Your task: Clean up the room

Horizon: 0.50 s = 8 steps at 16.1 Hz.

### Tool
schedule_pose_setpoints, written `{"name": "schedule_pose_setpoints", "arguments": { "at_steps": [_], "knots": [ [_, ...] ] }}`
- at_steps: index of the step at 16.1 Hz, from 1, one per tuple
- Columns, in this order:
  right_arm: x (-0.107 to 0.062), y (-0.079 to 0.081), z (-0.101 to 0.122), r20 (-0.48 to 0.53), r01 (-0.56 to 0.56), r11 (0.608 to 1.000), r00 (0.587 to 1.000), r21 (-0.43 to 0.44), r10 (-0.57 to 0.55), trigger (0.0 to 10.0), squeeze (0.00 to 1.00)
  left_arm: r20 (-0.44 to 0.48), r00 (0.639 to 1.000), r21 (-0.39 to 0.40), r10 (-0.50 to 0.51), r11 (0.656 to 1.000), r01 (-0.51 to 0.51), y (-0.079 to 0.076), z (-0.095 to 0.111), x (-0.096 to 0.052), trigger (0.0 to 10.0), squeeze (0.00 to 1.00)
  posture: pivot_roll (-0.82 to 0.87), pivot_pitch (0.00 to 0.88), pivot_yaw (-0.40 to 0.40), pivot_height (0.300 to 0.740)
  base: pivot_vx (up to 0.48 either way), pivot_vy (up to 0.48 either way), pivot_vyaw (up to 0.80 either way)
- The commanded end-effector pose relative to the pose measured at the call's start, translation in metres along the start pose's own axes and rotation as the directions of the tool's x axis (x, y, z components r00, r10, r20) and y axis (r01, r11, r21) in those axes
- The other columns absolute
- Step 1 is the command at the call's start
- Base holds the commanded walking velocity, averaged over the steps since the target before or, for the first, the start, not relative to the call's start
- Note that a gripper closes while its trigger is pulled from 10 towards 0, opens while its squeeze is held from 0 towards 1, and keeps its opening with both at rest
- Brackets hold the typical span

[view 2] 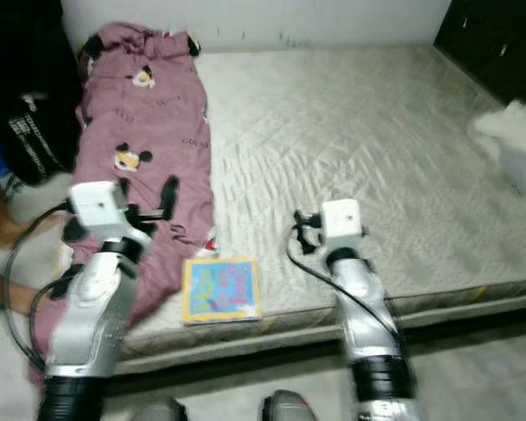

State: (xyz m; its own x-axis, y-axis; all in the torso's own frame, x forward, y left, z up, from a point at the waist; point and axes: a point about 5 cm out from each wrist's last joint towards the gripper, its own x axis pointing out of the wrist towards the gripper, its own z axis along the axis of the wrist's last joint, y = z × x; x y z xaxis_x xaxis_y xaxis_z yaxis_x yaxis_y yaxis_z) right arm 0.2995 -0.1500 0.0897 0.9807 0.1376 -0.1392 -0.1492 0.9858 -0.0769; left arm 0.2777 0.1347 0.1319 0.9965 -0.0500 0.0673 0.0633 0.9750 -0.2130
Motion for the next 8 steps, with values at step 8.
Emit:
{"name": "schedule_pose_setpoints", "arguments": {
  "at_steps": [8],
  "knots": [
    [0.0017,-0.0023,-0.0048,-0.039,0.015,1.0,0.999,-0.003,-0.015,10.0,0.0,-0.034,0.997,0.04,0.065,0.997,-0.064,0.0115,-0.0056,-0.0011,10.0,0.0,0.0,0.056,-0.012,0.74,0.0,0.0,-0.7]
  ]
}}
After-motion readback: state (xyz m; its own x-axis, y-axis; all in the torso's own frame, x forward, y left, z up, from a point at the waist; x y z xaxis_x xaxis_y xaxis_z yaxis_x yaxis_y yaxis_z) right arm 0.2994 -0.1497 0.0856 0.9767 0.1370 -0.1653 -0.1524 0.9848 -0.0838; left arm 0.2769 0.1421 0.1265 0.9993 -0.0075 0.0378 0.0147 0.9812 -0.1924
